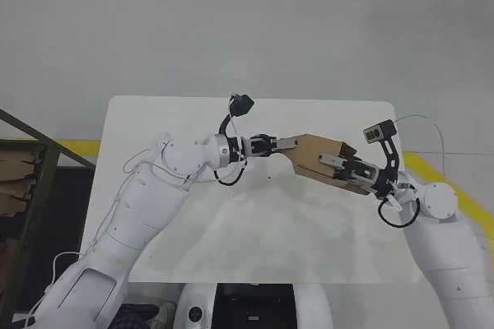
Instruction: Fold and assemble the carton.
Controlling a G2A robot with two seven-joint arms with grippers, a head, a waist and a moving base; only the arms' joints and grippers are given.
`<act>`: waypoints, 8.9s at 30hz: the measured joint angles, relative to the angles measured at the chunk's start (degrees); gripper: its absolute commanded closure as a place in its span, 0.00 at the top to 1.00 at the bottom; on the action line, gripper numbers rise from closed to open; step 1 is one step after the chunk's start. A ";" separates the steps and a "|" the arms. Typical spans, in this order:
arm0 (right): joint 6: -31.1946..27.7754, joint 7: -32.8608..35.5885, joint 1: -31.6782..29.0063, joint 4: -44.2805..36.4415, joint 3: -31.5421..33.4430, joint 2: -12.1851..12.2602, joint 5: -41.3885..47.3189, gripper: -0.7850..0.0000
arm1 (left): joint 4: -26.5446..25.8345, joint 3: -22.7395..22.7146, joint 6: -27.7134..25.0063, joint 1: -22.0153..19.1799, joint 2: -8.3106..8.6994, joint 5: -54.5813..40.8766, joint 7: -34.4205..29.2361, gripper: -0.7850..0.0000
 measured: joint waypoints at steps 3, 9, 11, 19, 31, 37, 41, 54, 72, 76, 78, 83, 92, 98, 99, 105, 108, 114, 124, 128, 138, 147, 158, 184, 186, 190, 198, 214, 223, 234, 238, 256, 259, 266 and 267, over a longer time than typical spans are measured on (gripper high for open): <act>0.24 0.73 0.16 0.31 0.00 -0.02 1.22 0.00 | 0.05 -0.17 -0.12 0.09 0.04 -0.16 0.25 1.00; 0.55 1.73 0.41 0.77 -0.20 -0.07 2.64 0.00 | -0.45 -0.78 -0.40 0.67 0.19 -0.99 0.60 1.00; 0.70 1.94 0.50 0.90 -0.23 -0.09 3.03 0.00 | -0.53 -0.95 -0.62 0.86 0.21 -1.58 0.77 1.00; 1.21 2.38 0.67 1.32 -0.14 -0.15 4.64 0.00 | -0.80 -0.36 -1.23 1.17 0.11 -3.00 0.93 1.00; 1.88 2.46 0.75 1.63 0.01 -0.25 6.19 0.00 | 1.86 2.75 -2.36 -0.68 -0.74 -5.14 1.20 1.00; 1.97 2.35 0.76 1.77 0.23 -0.25 6.14 0.00 | 1.72 2.28 -2.47 -1.01 -0.65 -4.91 1.23 1.00; 2.01 2.44 0.76 1.77 0.21 -0.27 6.17 0.00 | 1.63 2.49 -2.46 -0.77 -0.60 -4.54 0.80 1.00; 2.30 3.35 0.90 1.84 -0.21 -0.40 6.57 0.00 | 1.68 3.48 -2.22 -0.81 -0.69 -4.33 0.04 1.00; 2.48 3.79 0.94 1.86 -0.42 -0.50 6.58 0.00 | 2.20 5.03 -2.63 -2.27 -1.20 -4.96 -0.06 1.00; 2.58 3.83 1.01 1.98 -0.51 -0.54 6.56 0.00 | 2.51 5.22 -2.79 -2.57 -1.29 -5.25 -0.21 1.00; 2.58 3.86 1.04 2.00 -0.56 -0.56 6.61 0.00 | 2.57 5.37 -2.81 -2.71 -1.35 -5.34 -0.20 1.00; 2.55 3.99 1.11 2.13 -0.65 -0.60 6.73 0.00 | 2.81 5.82 -2.86 -3.17 -1.53 -5.54 -0.20 1.00; 2.68 4.13 1.19 2.28 -0.67 -0.66 6.97 0.00 | 3.56 6.40 -3.23 -3.76 -1.77 -5.74 -0.28 1.00; 2.85 4.22 1.22 2.36 -0.70 -0.69 7.09 0.00 | 3.81 6.46 -3.29 -3.86 -1.83 -5.89 -0.36 1.00; 2.82 4.22 1.22 2.37 -0.70 -0.70 7.12 0.00 | 3.81 6.44 -3.31 -3.85 -1.83 -5.91 -0.33 1.00; 2.91 4.46 1.29 2.51 -0.74 -0.73 7.19 0.00 | 4.30 6.10 -3.48 -3.65 -1.79 -5.94 -0.16 1.00; 2.91 4.55 1.34 2.64 -0.71 -0.75 7.34 0.00 | 4.55 5.67 -3.40 -3.45 -1.73 -6.03 0.27 1.00; 2.87 5.66 1.55 3.01 -0.81 -0.75 7.33 0.00 | 4.42 5.03 -3.42 -3.03 -1.56 -5.81 0.29 1.00; 3.21 6.55 1.99 3.74 -1.29 -0.87 7.83 0.00 | 3.18 4.46 -3.18 -1.97 -1.17 -4.75 -0.84 1.00; 3.36 6.81 2.10 3.96 -1.41 -0.92 8.27 0.00 | 2.85 4.59 -3.28 -1.79 -1.12 -4.56 -1.30 1.00; 3.55 7.42 2.38 4.53 -1.32 -1.00 9.23 0.00 | 3.19 4.79 -3.21 -1.93 -1.13 -4.60 -1.55 1.00; 3.66 7.48 2.50 4.68 -1.32 -1.05 9.13 0.00 | 3.96 5.56 -3.42 -3.14 -1.46 -5.23 -1.43 1.00; 3.16 6.28 3.06 6.15 -0.71 -0.97 7.29 0.00 | 2.80 0.00 -2.68 0.19 -0.01 -3.32 1.10 1.00; 14.09 9.21 6.06 8.10 -1.15 -0.51 6.27 0.00 | -4.75 -7.79 -37.31 7.72 3.06 31.43 22.51 1.00; 15.14 9.65 6.39 8.34 -1.40 -0.48 6.06 0.00 | -4.73 -7.95 -38.77 7.87 3.28 33.41 22.05 1.00; 15.50 8.22 7.10 8.77 -2.13 -0.47 3.81 0.00 | -4.95 -8.74 -43.29 8.42 3.95 37.28 21.01 1.00; 14.18 5.04 7.19 7.81 -3.23 -0.66 1.49 0.00 | -5.96 -9.57 -48.35 8.82 4.80 38.00 17.50 1.00; 14.46 4.12 6.73 7.25 -3.55 -0.67 0.80 0.00 | -4.72 -9.10 -46.85 9.40 4.84 37.55 18.77 1.00; 11.74 7.37 8.31 12.27 -5.75 -1.30 3.55 0.00 | 1.82 -5.14 -58.68 5.29 4.99 43.73 22.55 1.00; 4.32 8.57 9.04 13.75 -9.29 -2.30 2.72 0.00 | 2.25 1.70 -58.53 3.29 6.60 45.70 32.30 1.00; 3.56 9.60 9.22 14.33 -9.96 -2.48 3.09 0.00 | 2.03 3.53 -58.53 2.94 7.15 49.30 36.19 1.00; 3.94 9.15 8.84 11.52 -12.68 -3.01 1.23 0.00 | 5.50 6.46 -56.75 1.96 6.55 59.22 49.75 1.00; 4.17 8.91 8.90 11.26 -13.11 -3.12 1.05 0.00 | 5.61 6.87 -56.77 1.74 6.39 60.01 50.31 1.00; 4.63 8.52 9.20 11.22 -13.79 -3.32 0.91 0.00 | 6.61 7.17 -57.26 1.37 6.19 60.24 51.18 1.00; 4.65 8.52 9.24 11.26 -13.82 -3.33 0.85 0.00 | 6.74 7.18 -57.38 1.36 6.18 60.20 51.21 1.00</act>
